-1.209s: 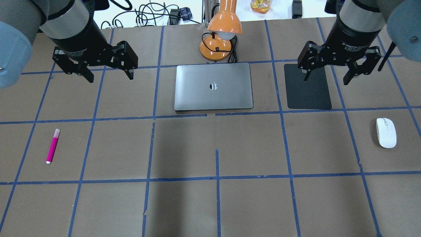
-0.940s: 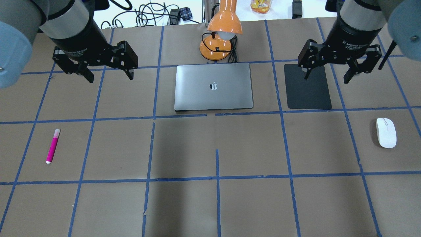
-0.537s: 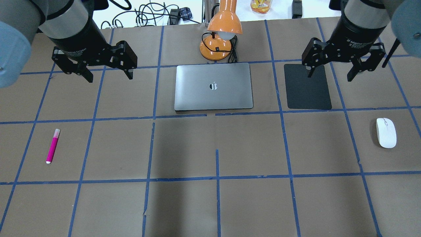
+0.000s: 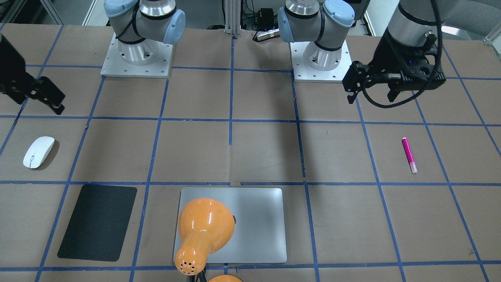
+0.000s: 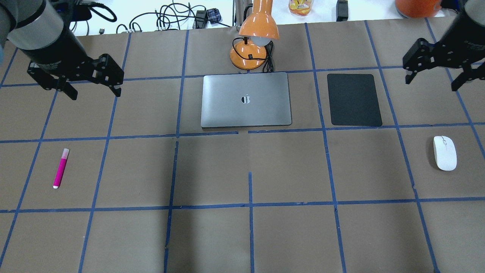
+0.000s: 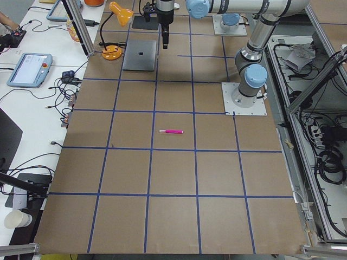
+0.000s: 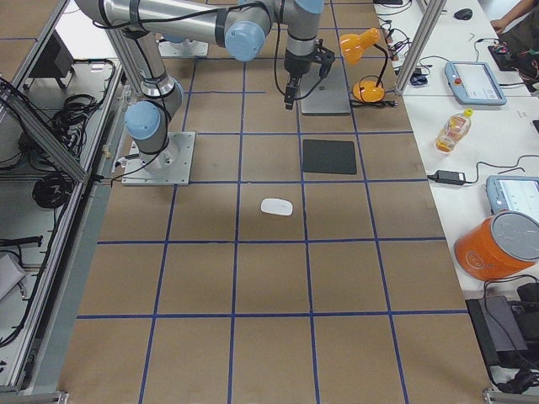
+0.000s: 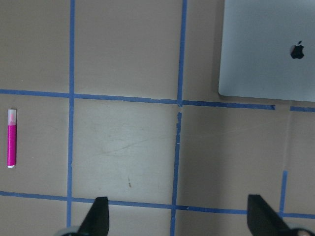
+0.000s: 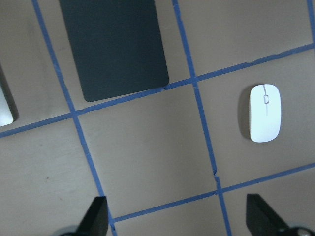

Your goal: Place pen and mouse around notebook

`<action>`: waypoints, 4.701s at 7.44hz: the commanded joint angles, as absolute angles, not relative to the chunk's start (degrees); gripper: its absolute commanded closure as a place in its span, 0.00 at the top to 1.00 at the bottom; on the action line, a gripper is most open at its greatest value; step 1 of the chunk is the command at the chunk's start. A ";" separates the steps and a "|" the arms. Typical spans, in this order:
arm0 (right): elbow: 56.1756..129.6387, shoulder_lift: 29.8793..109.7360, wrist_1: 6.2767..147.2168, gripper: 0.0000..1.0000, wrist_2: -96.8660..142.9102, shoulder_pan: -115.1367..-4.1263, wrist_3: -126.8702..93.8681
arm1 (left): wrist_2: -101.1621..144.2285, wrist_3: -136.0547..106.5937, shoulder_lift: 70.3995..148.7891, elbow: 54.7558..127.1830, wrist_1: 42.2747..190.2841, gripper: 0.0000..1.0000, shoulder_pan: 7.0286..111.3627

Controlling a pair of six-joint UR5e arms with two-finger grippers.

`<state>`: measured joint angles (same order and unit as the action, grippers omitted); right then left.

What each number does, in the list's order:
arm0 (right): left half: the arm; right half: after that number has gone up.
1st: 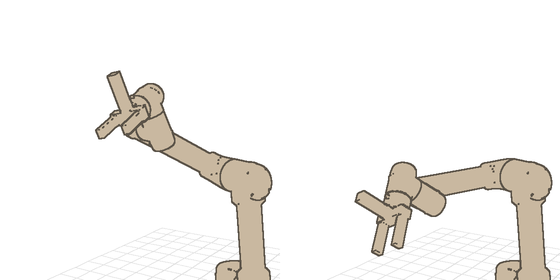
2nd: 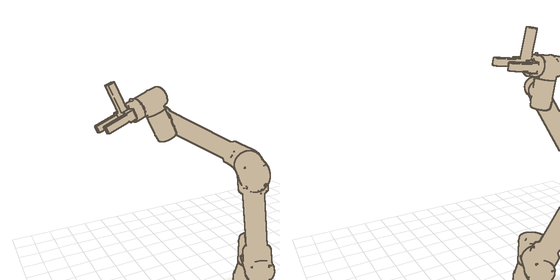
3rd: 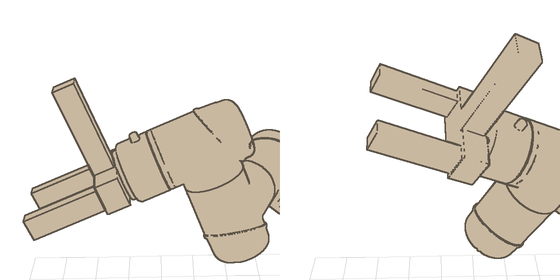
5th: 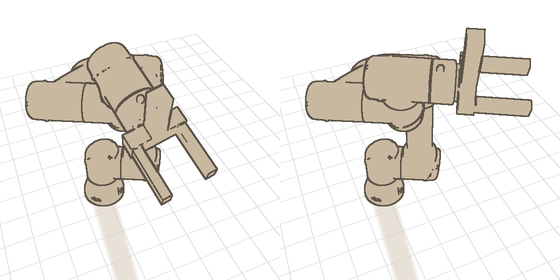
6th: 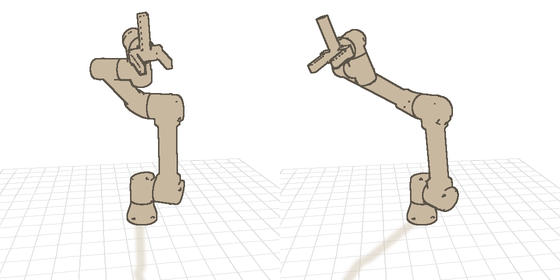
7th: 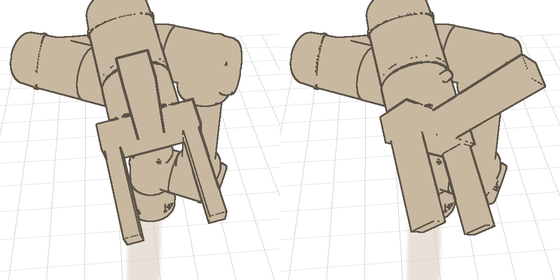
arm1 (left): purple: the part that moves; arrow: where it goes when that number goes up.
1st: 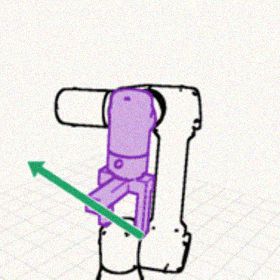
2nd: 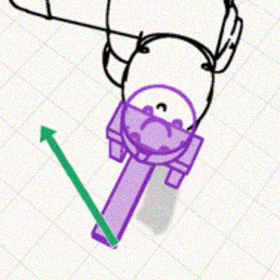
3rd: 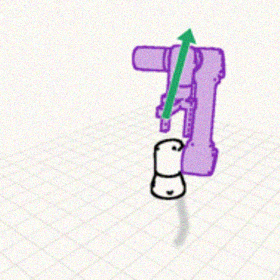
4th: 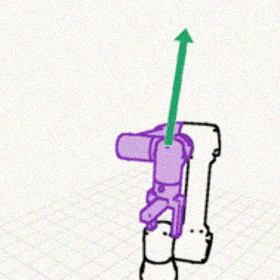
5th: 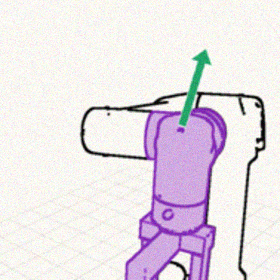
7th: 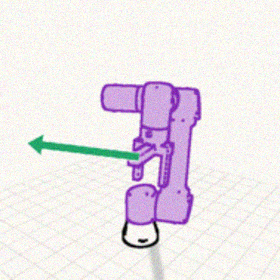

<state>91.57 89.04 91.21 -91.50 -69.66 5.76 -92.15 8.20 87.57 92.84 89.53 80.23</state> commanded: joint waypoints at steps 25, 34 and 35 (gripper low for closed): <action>111.53 67.41 125.86 0.92 -95.36 -51.59 23.03 | -89.39 -29.85 97.21 116.99 60.22 0.00 83.68; 110.66 69.34 125.68 0.42 -97.21 -52.55 23.20 | -89.56 -101.87 114.78 110.48 43.43 0.00 115.49; 109.87 69.69 125.86 0.43 -96.86 -54.99 23.20 | -89.47 -101.69 114.18 110.39 43.24 0.10 115.66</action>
